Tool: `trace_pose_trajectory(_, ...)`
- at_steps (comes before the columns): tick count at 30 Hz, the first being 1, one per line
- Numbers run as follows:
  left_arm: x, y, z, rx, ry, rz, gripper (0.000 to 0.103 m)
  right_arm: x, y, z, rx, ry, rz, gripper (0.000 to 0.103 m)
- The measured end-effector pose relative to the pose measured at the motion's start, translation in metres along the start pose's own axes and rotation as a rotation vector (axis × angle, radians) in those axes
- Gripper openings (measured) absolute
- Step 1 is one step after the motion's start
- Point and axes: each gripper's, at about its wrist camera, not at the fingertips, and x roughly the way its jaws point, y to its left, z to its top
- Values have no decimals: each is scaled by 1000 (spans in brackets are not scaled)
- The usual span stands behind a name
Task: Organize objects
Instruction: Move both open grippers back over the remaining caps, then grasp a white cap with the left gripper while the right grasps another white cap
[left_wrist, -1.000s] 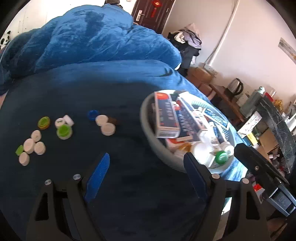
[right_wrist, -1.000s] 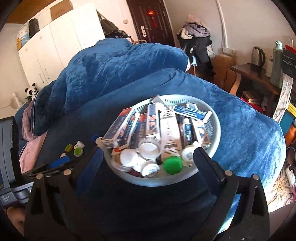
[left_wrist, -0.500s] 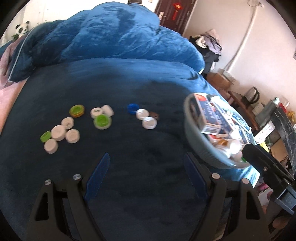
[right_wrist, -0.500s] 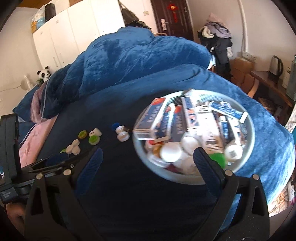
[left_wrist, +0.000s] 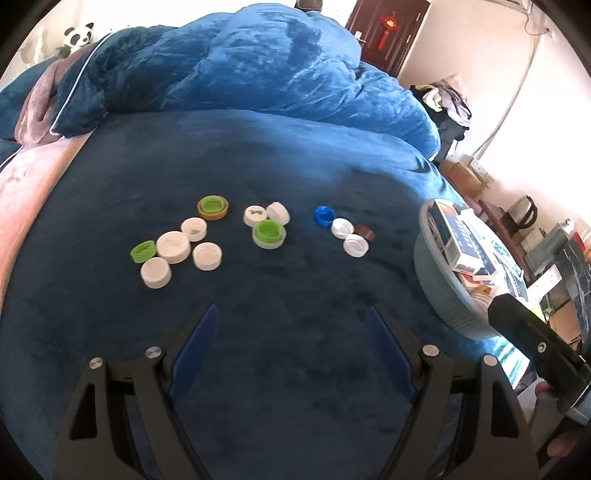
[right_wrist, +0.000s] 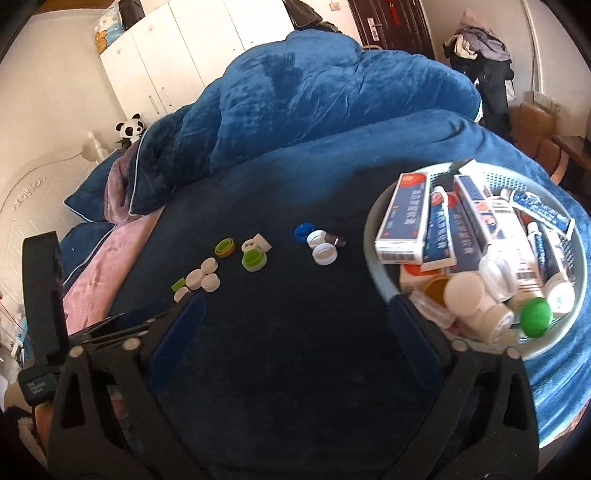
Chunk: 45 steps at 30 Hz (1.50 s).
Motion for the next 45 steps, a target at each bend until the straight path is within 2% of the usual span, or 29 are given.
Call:
trace_pose_trajectory(4,0,8,-1,-14,1,6,84,4,5,0,12,9,46,103)
trace_pose_trajectory(8,0,13,-2,-25,4,13,84,7,9,-1,4,15,55,103)
trace_pose_trajectory(22,8,47,-6,-79,18,94,84,23,19,-7,-41,50,30,103)
trace_pose_trajectory(36,22,99,-13,-184,39,183,84,59,28,-15,-50,110,61,103)
trace_pose_trajectory(45,41,118,-4,-229,25,209,84,87,34,-22,-79,165,52,103)
